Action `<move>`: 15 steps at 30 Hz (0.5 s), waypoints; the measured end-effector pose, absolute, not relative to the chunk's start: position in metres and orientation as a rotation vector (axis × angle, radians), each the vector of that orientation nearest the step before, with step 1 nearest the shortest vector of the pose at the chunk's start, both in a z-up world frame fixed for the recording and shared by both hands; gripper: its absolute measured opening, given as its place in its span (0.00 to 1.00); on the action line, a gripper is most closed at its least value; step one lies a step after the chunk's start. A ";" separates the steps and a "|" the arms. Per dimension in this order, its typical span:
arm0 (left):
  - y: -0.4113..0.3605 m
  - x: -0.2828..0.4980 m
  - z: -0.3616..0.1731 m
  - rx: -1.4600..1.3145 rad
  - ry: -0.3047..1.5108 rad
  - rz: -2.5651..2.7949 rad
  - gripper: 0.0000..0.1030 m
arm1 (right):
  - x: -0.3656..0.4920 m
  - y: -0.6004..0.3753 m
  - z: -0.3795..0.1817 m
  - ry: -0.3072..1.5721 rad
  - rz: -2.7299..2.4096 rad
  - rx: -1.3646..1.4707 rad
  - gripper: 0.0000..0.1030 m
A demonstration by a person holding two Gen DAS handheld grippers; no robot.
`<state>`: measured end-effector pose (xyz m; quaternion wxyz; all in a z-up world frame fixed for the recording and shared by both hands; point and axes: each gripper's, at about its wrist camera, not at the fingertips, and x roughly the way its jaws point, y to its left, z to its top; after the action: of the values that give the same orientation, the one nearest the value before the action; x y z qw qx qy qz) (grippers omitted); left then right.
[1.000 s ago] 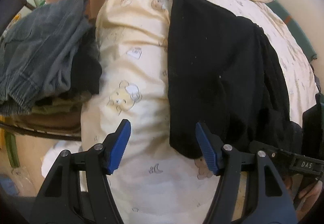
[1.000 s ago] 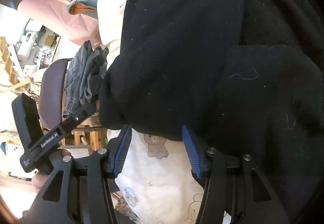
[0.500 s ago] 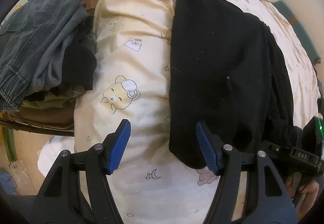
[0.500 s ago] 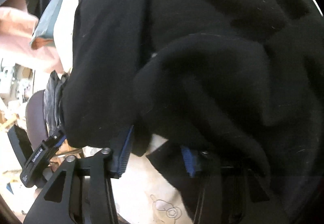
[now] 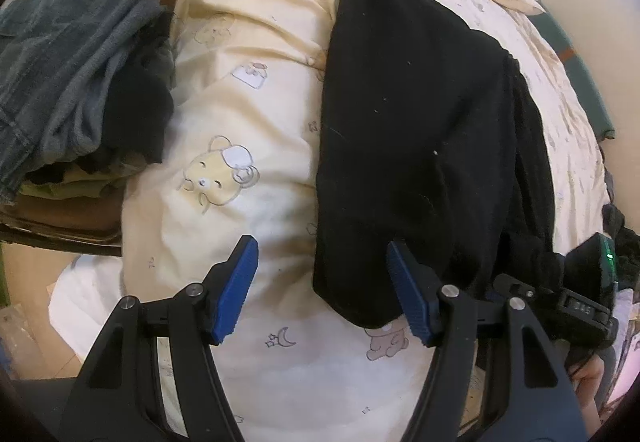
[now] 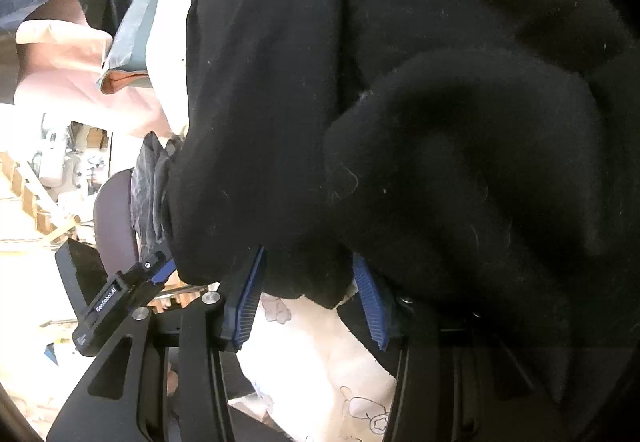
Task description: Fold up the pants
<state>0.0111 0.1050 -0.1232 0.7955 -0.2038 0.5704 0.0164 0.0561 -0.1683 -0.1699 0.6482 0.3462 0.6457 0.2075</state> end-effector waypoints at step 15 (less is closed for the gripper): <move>0.091 0.012 -0.101 -0.419 1.169 -0.152 0.02 | 0.044 -0.145 -0.119 1.332 0.610 0.547 0.09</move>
<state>0.0123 0.0906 -0.1009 0.8107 -0.1962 0.5470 -0.0711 0.0442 -0.1449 -0.1194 0.7095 0.2465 0.6002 0.2750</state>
